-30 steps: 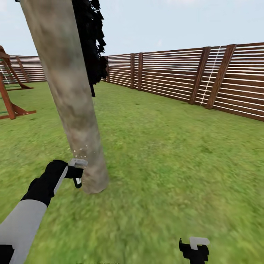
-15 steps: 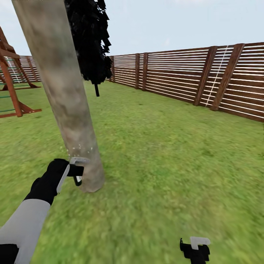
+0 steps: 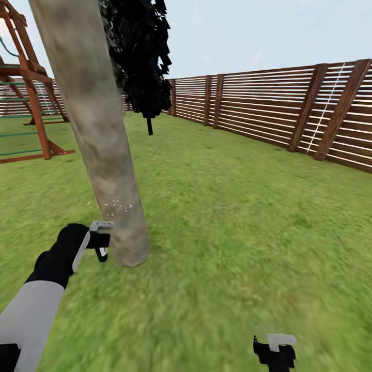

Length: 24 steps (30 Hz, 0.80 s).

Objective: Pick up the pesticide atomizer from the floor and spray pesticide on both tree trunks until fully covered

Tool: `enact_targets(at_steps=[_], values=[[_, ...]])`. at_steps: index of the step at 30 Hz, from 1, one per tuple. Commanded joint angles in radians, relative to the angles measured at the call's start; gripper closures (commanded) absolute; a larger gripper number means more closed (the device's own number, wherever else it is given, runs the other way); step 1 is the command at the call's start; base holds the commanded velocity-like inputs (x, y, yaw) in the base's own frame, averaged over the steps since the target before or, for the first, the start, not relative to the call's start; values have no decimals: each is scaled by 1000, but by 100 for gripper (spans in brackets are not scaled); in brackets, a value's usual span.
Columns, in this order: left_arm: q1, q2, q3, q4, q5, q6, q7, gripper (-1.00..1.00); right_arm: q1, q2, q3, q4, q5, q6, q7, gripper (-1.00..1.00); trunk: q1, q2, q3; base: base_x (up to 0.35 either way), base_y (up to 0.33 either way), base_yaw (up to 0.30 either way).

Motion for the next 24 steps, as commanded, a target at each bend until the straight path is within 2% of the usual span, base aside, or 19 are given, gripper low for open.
enact_targets(at_steps=[1,2,4,7,9,12,14,15,16,17,18,19,20,21,22,23,24], values=[[2,4,-1,3,5,0,2,100,1,0,0,0,0,0,0,-100,0,0,0,260,-171,278],[4,3,-6,17,5,-2,7,100,0,0,0,0,0,0,0,-100,0,0,0,261,-170,278],[22,-18,-9,35,11,-4,18,100,0,0,0,0,0,0,0,-100,0,0,0,261,-170,278],[30,-83,-12,40,6,-6,21,100,0,0,0,0,0,0,0,-100,0,0,0,261,-170,239],[33,-68,-6,45,4,-5,22,100,0,0,0,0,0,0,0,-100,0,0,0,261,-170,52],[34,25,-4,57,-2,-4,37,100,0,0,0,0,0,0,0,-100,0,0,0,237,-135,10],[55,26,-9,75,-1,-6,39,100,0,0,0,0,0,0,0,-100,0,0,0,54,-23,1],[62,14,-10,77,0,-6,40,100,0,0,0,0,0,0,0,-100,0,0,0,19,-8,0],[65,-10,-11,77,-1,-12,40,100,0,0,0,0,0,0,0,-100,0,0,0,10,-4,0],[68,-55,-11,77,-1,-39,42,100,0,0,0,0,0,0,0,-100,0,0,0,3,-1,0],[69,-84,-11,77,-2,-52,43,100,0,0,0,0,0,0,0,-100,0,0,0,1,0,0],[69,-92,-11,78,-3,-56,43,100,1,0,0,0,0,0,0,-100,0,0,0,0,0,0],[71,-87,-9,81,-4,-60,42,100,0,0,0,0,0,0,0,-100,0,0,0,0,0,0],[83,-54,-5,85,-4,-63,43,100,0,0,0,0,0,0,0,-100,0,0,0,0,0,0],[99,26,-4,93,-3,-78,44,100,0,0,0,0,0,0,0,-100,0,0,0,0,0,0],[108,37,-4,99,-3,-90,44,100,0,0,0,0,0,0,0,-100,0,0,0,0,0,0],[115,35,-8,107,-2,-102,45,100,1,0,0,0,0,0,0,-100,0,0,0,0,0,0]])
